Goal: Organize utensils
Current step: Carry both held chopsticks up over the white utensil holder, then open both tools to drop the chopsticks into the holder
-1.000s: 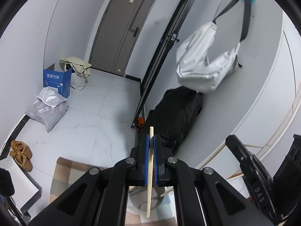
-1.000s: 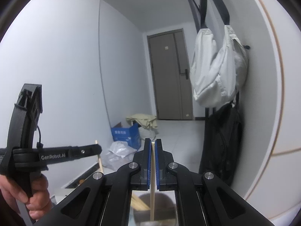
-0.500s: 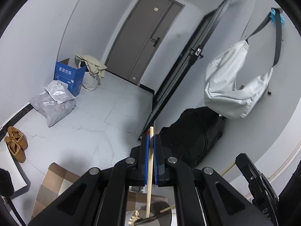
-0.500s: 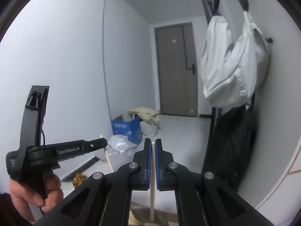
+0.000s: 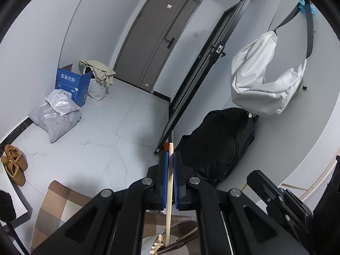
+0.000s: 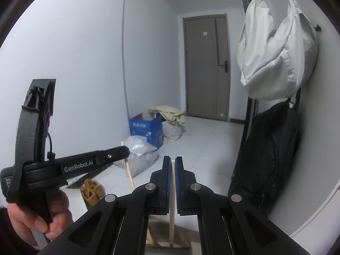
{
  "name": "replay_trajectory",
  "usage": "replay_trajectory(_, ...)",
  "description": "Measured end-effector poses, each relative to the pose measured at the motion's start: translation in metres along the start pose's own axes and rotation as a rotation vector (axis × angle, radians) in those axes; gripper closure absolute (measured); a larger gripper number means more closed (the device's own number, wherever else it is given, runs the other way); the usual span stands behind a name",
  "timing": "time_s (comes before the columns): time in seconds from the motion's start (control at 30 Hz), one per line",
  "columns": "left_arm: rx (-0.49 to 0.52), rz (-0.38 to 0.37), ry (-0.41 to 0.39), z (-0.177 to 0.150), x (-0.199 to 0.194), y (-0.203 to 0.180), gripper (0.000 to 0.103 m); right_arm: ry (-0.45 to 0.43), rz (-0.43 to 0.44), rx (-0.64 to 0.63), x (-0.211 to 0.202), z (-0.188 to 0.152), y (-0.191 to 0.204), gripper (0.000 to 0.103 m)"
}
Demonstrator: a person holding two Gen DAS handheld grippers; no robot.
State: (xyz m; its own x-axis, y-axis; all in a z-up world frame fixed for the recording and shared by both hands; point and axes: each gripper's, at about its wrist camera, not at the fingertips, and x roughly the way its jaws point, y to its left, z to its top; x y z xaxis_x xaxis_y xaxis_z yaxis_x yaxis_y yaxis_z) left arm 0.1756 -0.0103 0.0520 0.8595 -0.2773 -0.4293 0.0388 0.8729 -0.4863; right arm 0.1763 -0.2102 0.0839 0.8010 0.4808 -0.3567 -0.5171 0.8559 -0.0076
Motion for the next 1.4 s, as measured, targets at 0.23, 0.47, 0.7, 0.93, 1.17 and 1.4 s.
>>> replay_trajectory(0.23,0.028,-0.016,0.025,-0.003,-0.007,-0.001,0.103,0.029,0.016,-0.013,0.004,-0.007,0.002,0.100)
replay_trajectory(0.47,0.080,-0.024,0.050,-0.012,-0.015,-0.003,0.102,0.047,0.031,-0.022,0.009,-0.012,0.009,0.100)
replay_trajectory(0.7,0.122,-0.036,0.096,-0.020,-0.023,-0.001,0.102,0.078,0.039,-0.025,0.018,-0.015,0.011,0.100)
replay_trajectory(0.93,0.161,-0.052,0.210,-0.030,-0.019,0.002,0.102,0.148,0.060,-0.004,0.029,-0.027,0.014,0.098)
replay_trajectory(1.17,0.125,-0.033,0.269,-0.025,-0.026,0.011,0.094,0.175,0.025,0.066,0.019,-0.039,0.010,0.072)
replay_trajectory(1.4,0.118,0.038,0.208,-0.023,-0.060,0.015,0.065,0.115,-0.021,0.131,-0.016,-0.041,0.009,0.057)
